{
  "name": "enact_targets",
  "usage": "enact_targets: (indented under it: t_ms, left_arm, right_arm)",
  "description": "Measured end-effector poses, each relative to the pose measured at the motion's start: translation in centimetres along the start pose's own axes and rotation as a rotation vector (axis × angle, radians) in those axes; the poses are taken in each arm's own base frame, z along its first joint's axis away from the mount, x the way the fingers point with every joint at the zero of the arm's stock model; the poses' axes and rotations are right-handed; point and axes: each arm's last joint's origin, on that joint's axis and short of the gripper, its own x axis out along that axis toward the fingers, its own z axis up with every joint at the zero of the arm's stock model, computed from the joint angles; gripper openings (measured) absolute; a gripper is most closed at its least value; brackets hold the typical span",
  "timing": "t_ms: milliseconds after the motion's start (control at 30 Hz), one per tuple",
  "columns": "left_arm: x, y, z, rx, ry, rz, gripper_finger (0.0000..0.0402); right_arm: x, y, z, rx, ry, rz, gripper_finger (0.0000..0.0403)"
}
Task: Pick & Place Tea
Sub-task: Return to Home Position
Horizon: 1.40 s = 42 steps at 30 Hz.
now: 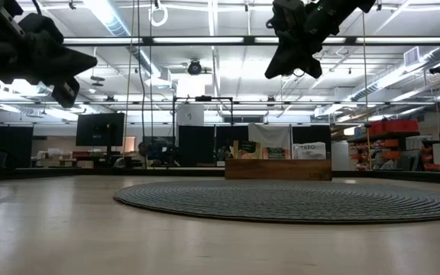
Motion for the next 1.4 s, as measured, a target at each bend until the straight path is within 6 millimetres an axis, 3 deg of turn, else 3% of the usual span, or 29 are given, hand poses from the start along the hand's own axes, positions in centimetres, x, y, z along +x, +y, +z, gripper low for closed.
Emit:
enact_targets:
  t_ms: [267, 500, 867, 1067, 1400]
  left_arm:
    - [0.3, 0.1, -0.6, -0.023, 0.07, 0.007, 0.0002]
    - [0.5, 0.2, -0.8, 0.045, 0.097, 0.016, 0.0002]
    - [0.5, 0.1, -0.5, 0.057, 0.064, 0.002, 0.0003]
    - [0.5, 0.1, -0.4, 0.057, 0.057, 0.0, 0.0003]
    - [0.5, 0.0, -0.4, 0.057, 0.052, -0.002, 0.0003]
  right_arm:
    - [-0.5, -0.1, -1.2, -0.081, -0.055, 0.086, 0.0008]
    - [-2.2, -1.0, -4.5, -0.038, -0.298, 0.276, 0.0002]
    - [-6.6, -3.5, -8.9, -0.11, -0.749, 0.461, 0.0002]
    - [-7.6, -4.8, -11.5, -0.117, -0.885, 0.542, 0.0002]
    - [-10.3, -6.1, -14.0, -0.14, -1.074, 0.647, 0.0002]
